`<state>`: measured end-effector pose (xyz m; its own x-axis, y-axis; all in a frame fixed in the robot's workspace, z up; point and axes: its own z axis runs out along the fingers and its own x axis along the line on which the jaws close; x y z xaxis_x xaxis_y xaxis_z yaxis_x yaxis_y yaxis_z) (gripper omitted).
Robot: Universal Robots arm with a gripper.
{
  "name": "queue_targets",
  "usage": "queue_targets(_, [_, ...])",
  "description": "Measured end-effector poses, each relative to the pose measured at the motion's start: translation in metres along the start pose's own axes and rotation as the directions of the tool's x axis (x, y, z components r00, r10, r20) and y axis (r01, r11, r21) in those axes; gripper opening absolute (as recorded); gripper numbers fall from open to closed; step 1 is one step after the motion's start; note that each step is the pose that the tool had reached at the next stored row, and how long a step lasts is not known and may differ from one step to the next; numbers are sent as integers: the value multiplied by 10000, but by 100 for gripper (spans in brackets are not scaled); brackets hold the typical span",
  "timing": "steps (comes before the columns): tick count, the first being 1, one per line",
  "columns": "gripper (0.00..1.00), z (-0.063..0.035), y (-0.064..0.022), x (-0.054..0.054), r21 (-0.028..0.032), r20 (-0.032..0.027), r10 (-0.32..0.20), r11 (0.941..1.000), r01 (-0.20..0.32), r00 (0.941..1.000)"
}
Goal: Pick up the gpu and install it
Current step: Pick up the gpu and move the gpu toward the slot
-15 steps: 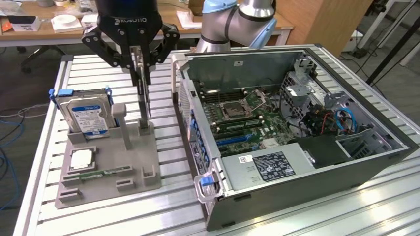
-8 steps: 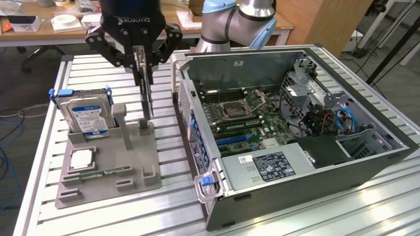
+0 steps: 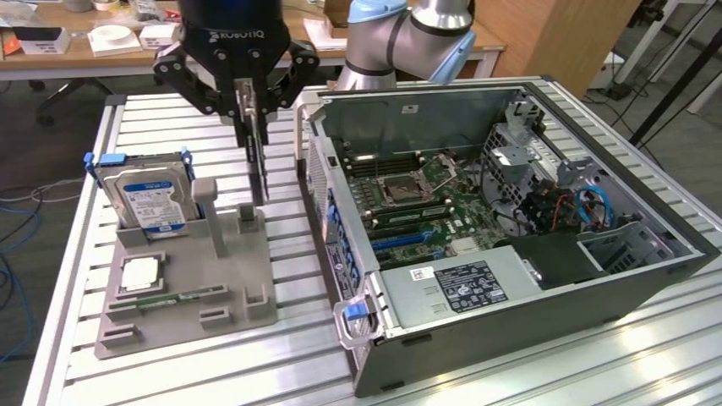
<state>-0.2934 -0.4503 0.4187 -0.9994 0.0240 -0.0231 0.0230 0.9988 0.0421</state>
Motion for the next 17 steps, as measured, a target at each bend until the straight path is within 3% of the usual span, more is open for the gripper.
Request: queue_targets(17, [26, 3, 2, -93, -1, 0, 0, 10000, 0, 10000])
